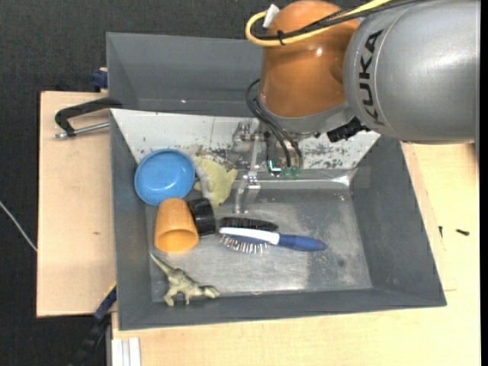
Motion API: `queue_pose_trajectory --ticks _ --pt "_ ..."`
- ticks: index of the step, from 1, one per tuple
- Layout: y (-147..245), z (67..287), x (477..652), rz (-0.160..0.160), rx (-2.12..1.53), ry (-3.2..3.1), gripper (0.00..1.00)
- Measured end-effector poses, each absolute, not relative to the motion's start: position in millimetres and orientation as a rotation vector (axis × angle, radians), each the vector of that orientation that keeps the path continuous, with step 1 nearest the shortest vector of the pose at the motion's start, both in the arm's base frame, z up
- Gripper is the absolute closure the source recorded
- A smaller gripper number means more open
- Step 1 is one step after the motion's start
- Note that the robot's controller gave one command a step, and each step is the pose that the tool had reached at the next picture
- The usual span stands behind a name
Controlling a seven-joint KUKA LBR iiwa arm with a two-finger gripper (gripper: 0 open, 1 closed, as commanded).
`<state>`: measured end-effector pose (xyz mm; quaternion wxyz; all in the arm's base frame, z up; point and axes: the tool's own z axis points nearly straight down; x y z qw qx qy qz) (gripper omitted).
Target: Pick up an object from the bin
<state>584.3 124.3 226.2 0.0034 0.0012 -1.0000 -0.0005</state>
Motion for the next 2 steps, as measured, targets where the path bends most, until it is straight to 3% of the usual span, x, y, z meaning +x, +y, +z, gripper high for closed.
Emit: queue_pose_trajectory --ticks 1,2 --pt "101.7 70.7 518.0 -0.006 0.031 -3.151 0.00" --pt "102.4 75.2 521.3 -0.010 0.029 -3.160 1.00"
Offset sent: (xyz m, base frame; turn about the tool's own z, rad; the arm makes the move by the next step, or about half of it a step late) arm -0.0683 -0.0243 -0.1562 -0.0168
